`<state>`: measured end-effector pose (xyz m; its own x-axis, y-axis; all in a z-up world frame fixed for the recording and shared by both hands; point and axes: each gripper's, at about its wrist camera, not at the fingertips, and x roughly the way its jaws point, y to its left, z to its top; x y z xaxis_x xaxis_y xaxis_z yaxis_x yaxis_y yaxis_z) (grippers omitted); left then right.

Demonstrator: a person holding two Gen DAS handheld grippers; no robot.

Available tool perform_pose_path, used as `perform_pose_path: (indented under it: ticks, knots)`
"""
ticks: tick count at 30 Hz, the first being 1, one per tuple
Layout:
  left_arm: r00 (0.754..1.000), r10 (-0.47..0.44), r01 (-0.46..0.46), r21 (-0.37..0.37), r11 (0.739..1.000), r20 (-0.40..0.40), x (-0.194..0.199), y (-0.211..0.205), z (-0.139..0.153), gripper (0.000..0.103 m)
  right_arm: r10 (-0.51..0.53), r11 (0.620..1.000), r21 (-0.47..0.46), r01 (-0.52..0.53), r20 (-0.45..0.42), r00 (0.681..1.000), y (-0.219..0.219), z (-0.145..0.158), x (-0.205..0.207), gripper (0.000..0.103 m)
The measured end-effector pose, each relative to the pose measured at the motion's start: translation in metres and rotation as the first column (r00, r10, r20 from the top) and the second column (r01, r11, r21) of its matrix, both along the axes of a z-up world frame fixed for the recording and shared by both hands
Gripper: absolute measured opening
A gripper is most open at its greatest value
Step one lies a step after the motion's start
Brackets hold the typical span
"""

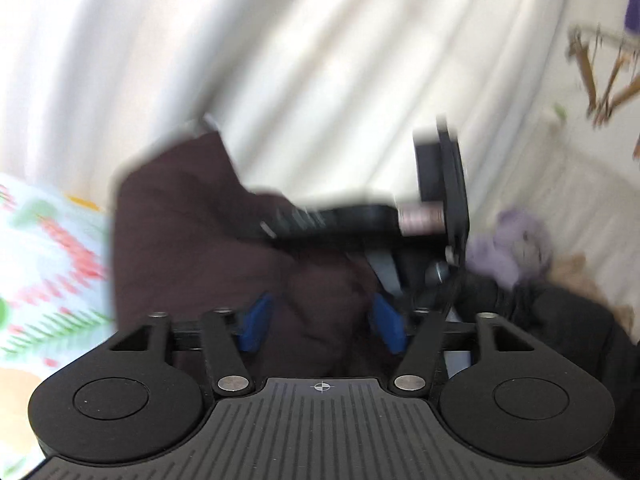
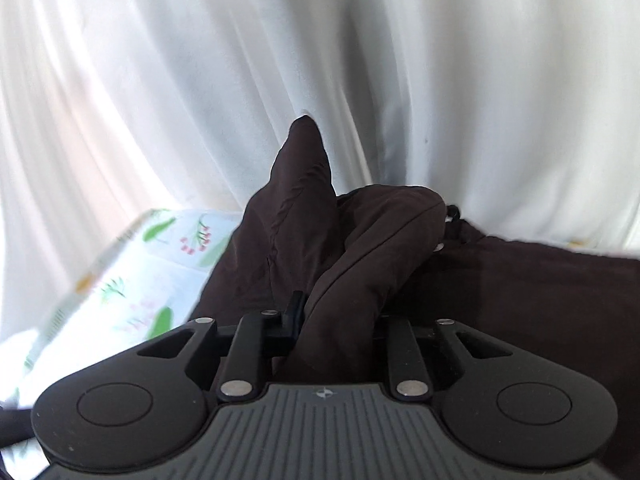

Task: Fold large clothes

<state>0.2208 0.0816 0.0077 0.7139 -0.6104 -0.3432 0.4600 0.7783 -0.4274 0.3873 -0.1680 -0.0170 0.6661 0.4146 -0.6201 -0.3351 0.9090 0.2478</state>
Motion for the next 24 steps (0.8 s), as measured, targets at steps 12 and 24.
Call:
perform_pose_path:
  ticks: [12, 24]
  knots:
    - [0.806, 0.213, -0.434, -0.307, 0.847, -0.552, 0.112, 0.081, -0.093, 0.066, 0.007, 0.987, 0.161, 0.009, -0.098, 0.995, -0.033, -0.001, 0.005, 0.020]
    - [0.825, 0.219, -0.400, -0.264, 0.878, -0.520, 0.119, 0.063, -0.090, 0.067, 0.047, 0.989, 0.143, -0.024, -0.157, 0.986, -0.005, -0.002, 0.033, 0.035]
